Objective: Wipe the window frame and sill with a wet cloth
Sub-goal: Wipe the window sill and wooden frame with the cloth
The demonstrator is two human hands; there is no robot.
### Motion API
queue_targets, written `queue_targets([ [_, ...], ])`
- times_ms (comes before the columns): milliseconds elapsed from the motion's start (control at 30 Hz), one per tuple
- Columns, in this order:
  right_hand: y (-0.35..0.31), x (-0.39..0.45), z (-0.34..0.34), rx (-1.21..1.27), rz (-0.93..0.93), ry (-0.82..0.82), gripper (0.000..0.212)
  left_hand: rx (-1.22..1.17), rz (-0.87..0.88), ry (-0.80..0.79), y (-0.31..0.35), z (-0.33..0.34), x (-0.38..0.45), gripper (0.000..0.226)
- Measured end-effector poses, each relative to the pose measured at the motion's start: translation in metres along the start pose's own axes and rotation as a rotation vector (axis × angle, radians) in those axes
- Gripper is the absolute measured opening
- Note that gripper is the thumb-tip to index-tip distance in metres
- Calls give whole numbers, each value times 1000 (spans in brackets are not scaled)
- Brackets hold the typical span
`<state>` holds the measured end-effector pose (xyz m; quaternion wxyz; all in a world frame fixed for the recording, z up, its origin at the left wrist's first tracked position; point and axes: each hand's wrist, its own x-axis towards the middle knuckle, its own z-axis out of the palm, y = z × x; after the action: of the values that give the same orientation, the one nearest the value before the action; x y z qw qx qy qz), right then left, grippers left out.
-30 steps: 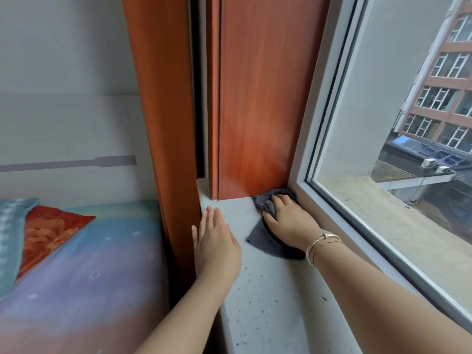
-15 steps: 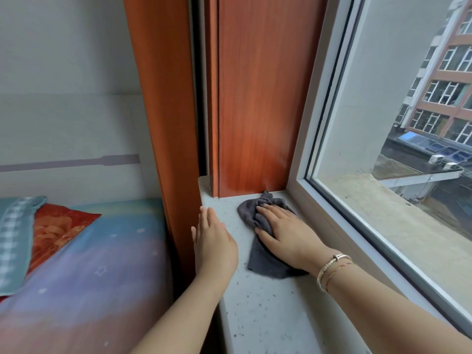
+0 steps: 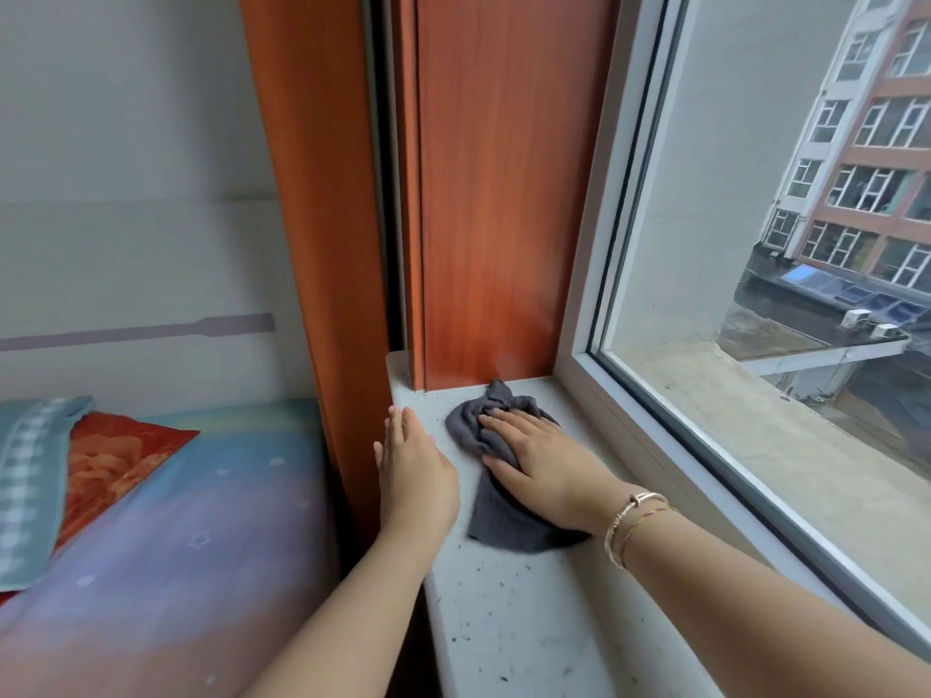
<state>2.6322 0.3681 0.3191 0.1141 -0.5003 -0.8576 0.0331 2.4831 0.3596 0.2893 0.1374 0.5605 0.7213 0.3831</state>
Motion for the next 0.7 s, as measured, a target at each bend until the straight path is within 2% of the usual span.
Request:
queue_targets([
  [67,4,4,1,-29,73,37,49,-22,-14,-1,-1,0,-1,48],
  [167,6,17,3,-72,187,66,50,-30,5,-7,0,2,1,51],
  [333,-15,8,7,-87,151,62,49,-64,13,-39,-4,-2,5,55],
  [400,-32,-11,8,-95,117,20,58,-120,-8,-65,-2,-7,4,56],
  [567,-89,-88,1,-130,111,-65,100,-449,-84,-275,-27,-50,5,51],
  [633,-105,-98,2,-171,153,-100,102,-538,-40,-302,-47,-68,11,51],
  [700,-114,-80,9,-211,172,-81,89,-547,13,-301,-60,-80,18,51],
])
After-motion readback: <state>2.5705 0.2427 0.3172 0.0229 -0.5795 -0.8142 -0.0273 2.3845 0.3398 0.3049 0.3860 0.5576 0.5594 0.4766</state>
